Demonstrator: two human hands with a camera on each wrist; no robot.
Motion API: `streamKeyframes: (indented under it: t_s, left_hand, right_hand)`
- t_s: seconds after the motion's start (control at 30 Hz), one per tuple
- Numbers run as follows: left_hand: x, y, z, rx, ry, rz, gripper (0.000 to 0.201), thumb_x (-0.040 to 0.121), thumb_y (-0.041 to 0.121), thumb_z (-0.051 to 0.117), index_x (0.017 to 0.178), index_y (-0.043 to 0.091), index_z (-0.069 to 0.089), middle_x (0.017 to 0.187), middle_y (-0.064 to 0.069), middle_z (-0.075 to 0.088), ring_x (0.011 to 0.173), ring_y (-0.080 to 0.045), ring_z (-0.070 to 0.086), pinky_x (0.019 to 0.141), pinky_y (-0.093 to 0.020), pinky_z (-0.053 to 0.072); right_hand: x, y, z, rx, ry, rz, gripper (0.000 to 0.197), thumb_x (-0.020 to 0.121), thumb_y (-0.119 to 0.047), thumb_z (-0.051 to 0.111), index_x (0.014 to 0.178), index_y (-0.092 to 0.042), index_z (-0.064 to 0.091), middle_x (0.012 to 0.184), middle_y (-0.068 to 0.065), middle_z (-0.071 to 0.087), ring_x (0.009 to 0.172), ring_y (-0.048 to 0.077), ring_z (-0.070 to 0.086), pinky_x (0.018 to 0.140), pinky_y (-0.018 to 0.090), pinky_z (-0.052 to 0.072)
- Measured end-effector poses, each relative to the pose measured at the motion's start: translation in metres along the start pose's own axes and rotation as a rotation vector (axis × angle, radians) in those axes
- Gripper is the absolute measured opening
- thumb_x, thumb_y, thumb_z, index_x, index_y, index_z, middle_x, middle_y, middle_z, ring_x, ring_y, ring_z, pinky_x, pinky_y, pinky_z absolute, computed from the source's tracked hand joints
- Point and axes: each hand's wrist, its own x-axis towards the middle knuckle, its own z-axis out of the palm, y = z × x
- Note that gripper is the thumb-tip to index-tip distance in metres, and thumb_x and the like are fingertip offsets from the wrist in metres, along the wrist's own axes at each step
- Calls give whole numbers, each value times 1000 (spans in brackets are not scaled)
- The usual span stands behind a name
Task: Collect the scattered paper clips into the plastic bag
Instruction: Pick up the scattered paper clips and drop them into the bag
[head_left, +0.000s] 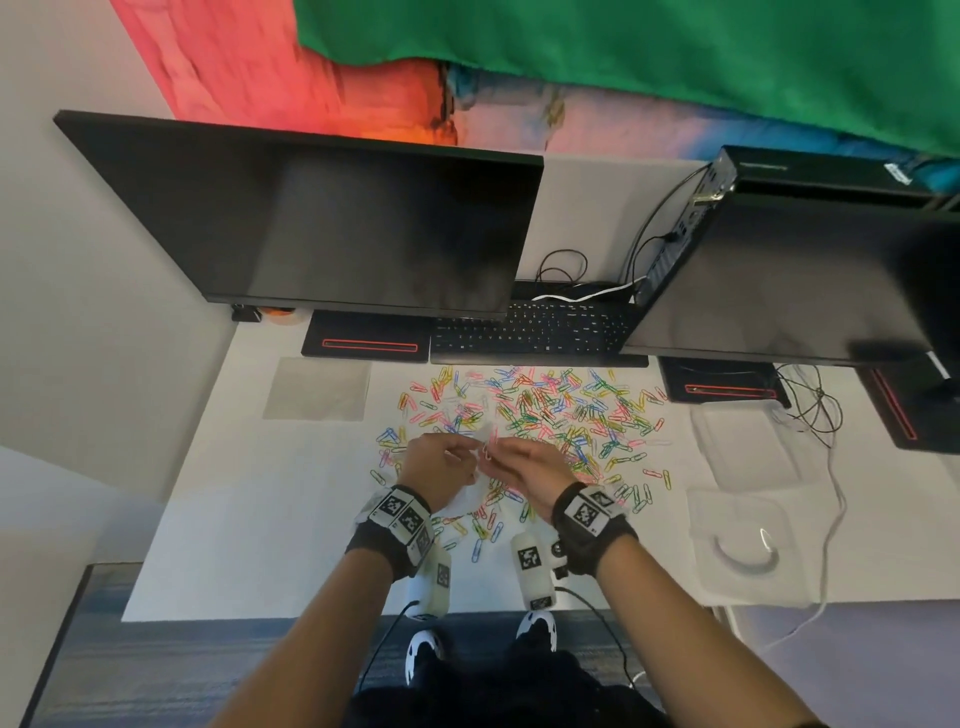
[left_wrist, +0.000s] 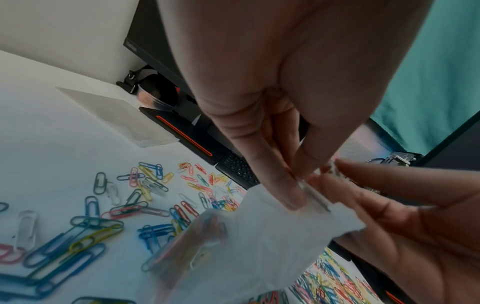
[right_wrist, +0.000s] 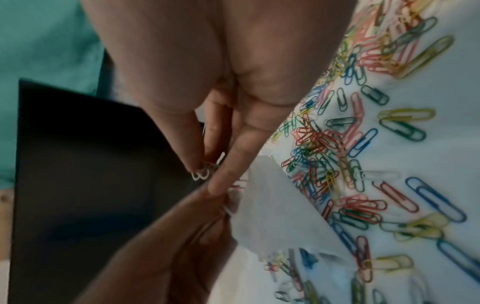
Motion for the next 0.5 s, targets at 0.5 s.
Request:
streamKeyframes:
  t_s: [0.5]
  left_hand:
    - [2,0,4,61,-15,69,27,85,4,60,96,19,79,71,-2,76,71,-17,73,79,-35,62]
  right_hand:
    - [3,-4,13,-1310,34,-338,26,89,-6,55,107,-8,74,102,14,73,87,23,67,75,16,46]
